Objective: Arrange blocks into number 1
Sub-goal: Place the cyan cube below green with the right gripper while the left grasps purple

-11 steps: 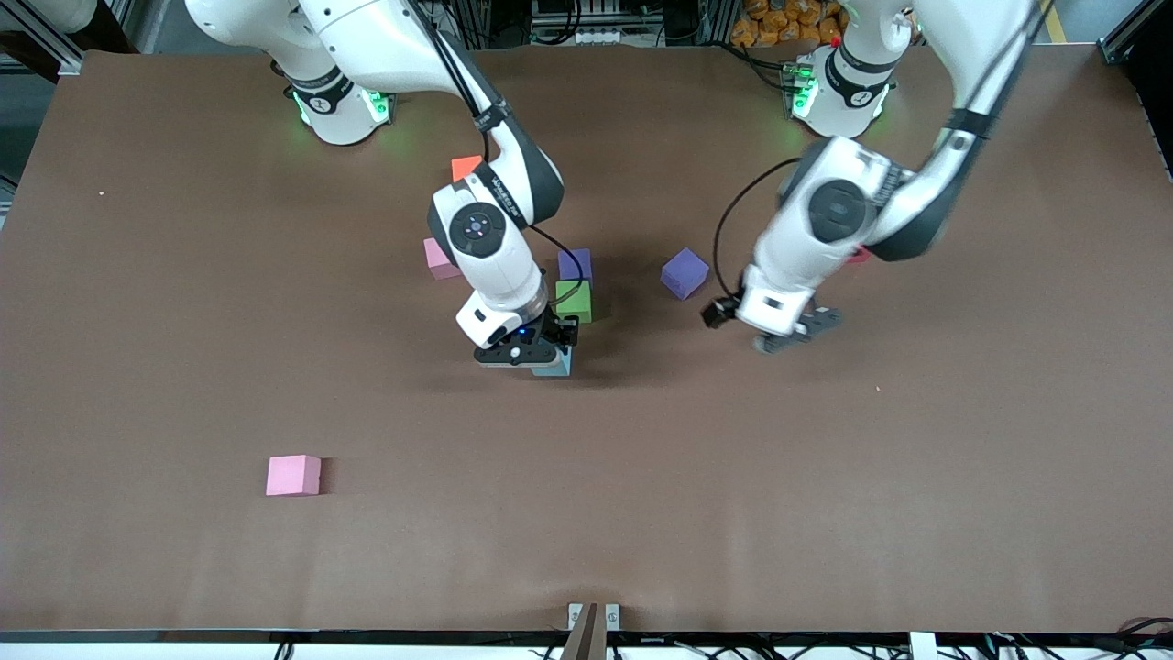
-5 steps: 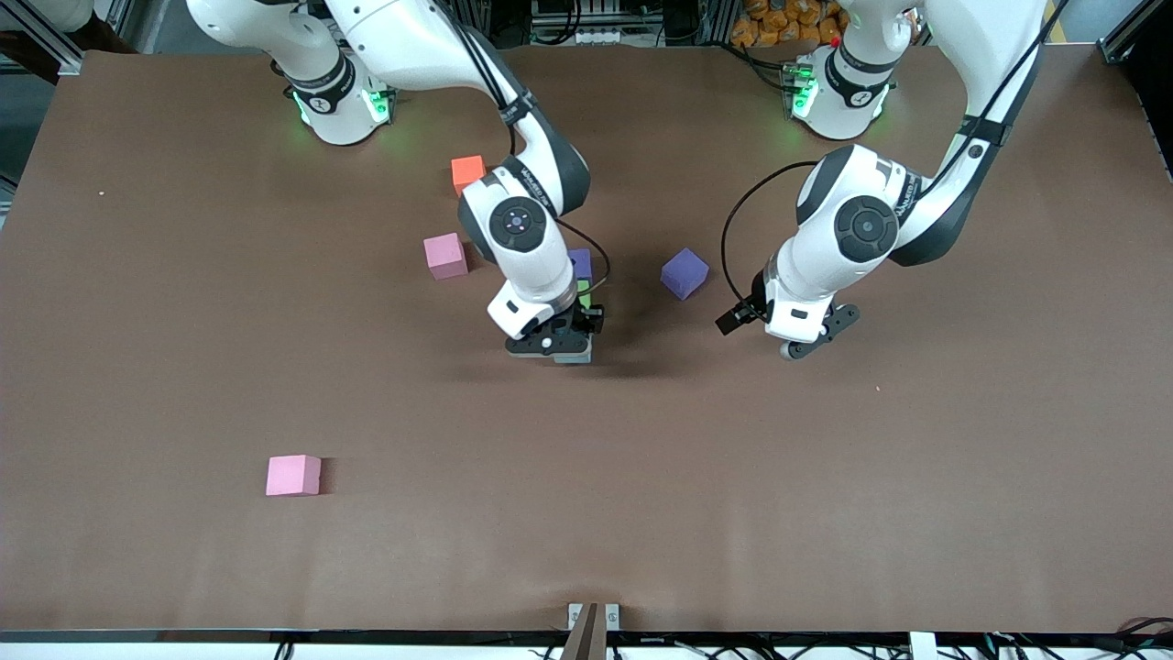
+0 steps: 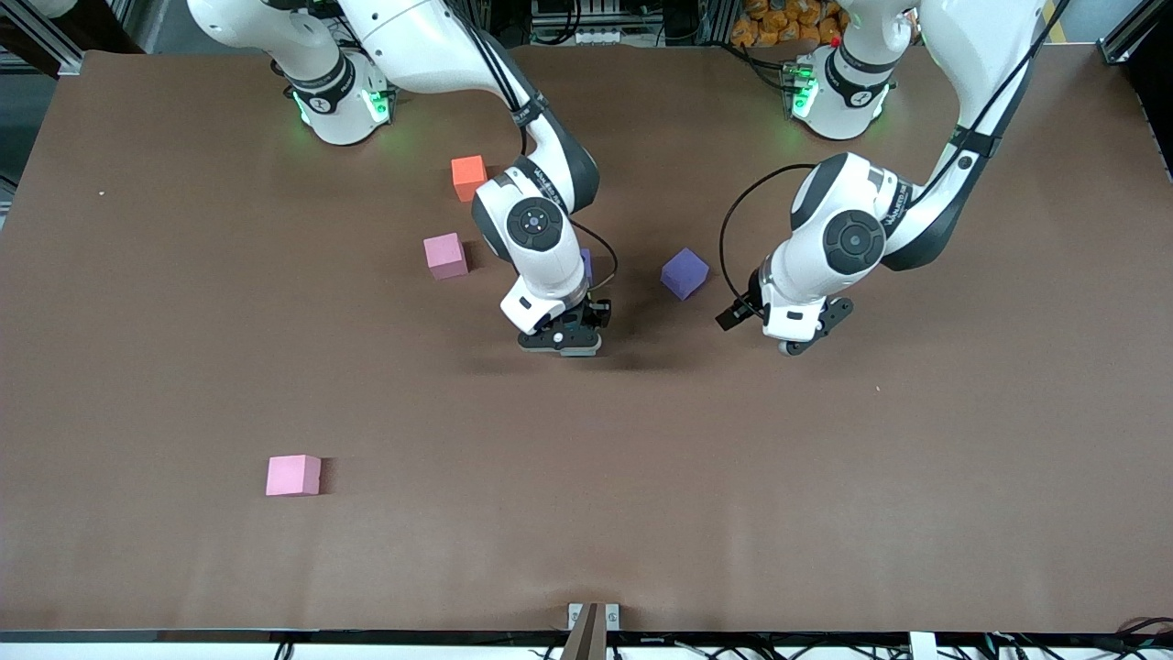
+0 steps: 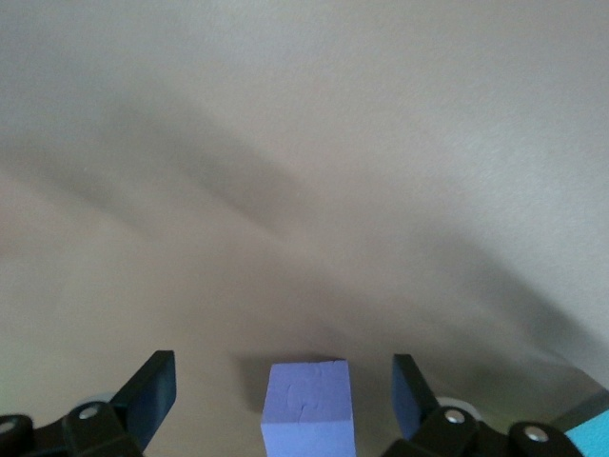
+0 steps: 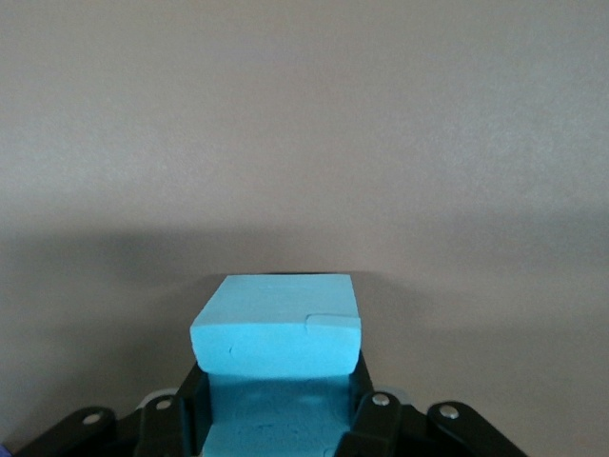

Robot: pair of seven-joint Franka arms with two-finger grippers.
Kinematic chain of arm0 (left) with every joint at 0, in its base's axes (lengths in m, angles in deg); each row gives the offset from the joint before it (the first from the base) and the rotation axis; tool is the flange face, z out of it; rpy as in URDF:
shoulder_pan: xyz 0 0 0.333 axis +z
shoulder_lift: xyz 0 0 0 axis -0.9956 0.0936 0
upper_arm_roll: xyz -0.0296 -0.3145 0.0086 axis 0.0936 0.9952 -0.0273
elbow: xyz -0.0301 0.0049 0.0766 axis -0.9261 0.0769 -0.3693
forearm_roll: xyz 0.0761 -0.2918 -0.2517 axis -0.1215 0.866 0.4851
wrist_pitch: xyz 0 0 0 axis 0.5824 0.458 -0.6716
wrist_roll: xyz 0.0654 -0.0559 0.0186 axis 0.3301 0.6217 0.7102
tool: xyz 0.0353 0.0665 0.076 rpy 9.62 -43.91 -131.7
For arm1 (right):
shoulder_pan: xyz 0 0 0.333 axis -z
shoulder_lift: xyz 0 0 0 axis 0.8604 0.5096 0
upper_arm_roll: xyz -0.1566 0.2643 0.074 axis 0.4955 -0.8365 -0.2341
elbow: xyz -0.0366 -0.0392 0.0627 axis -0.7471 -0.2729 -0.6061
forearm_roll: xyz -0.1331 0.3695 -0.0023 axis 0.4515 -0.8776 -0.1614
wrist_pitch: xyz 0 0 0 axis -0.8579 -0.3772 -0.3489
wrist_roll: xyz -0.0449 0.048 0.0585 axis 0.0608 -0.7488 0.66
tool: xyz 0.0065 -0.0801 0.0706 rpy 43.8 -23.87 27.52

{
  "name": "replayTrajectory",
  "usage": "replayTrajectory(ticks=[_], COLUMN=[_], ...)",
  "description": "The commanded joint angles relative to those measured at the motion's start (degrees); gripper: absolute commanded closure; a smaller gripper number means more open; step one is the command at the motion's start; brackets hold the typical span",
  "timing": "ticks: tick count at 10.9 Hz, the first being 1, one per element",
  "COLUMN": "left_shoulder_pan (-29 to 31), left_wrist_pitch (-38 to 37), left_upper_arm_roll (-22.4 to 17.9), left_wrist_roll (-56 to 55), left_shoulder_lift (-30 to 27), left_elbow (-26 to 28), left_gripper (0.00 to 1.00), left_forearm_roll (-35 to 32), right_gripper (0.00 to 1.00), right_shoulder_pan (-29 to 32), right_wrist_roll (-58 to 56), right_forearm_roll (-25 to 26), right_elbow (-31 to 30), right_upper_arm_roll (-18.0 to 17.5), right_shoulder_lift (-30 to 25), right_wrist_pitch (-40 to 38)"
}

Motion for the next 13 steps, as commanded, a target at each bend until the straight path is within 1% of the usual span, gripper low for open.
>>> replayTrajectory(ticks=[1,2,3,4,5,7,9,11,13], left_shoulder_pan=[-1.85,-3.69,-3.97,-4.06,-4.15,-5.2,-6.95,-7.22,-8.27], left_wrist_pitch=[-1.25,-1.25,-1.25,-1.25,-1.25,-1.17,-0.64,-0.55,-0.12], left_upper_arm_roll=[0.46,0.37,0.37,0.46,0.37,0.46,0.37,0.37,0.37], left_wrist_roll=[-4.29,-6.57,-7.38,-7.39,-7.48,-8.44,-10.02,-10.29,-11.33], left_shoulder_lift=[-0.75,-0.57,-0.48,-0.48,-0.48,-0.39,0.74,1.19,2.5], left_elbow=[0.42,0.42,0.42,0.68,1.12,2.08,2.35,2.35,2.35], left_gripper=[0.0,0.0,0.0,0.0,0.0,0.0,0.0,0.0,0.0], left_forearm_roll=[0.39,0.48,0.48,0.39,0.39,0.39,0.39,0.48,0.48], right_gripper=[0.52,0.5,0.44,0.27,0.0,0.0,0.0,0.0,0.0], right_shoulder_pan=[-0.94,-0.94,-1.03,-1.03,-1.11,0.11,3.52,8.7,14.41], right_wrist_roll=[0.43,0.42,0.6,0.77,1.04,1.48,0.43,0.51,-0.88], right_forearm_roll=[-0.86,-0.86,-0.86,-0.86,-0.95,-0.95,-0.86,-0.33,0.01], right_elbow=[-0.82,-1.26,-1.44,-1.44,-1.44,-1.61,-4.15,-5.83,-6.7], right_upper_arm_roll=[0.6,0.6,0.6,0.6,0.6,0.6,0.69,0.69,0.78], right_shoulder_lift=[0.3,0.3,0.3,0.3,-0.14,-3.11,-7.76,-10.85,-12.61], right_wrist_pitch=[-0.14,0.04,0.13,0.13,-0.13,-0.4,-1.36,-1.63,-4.77])
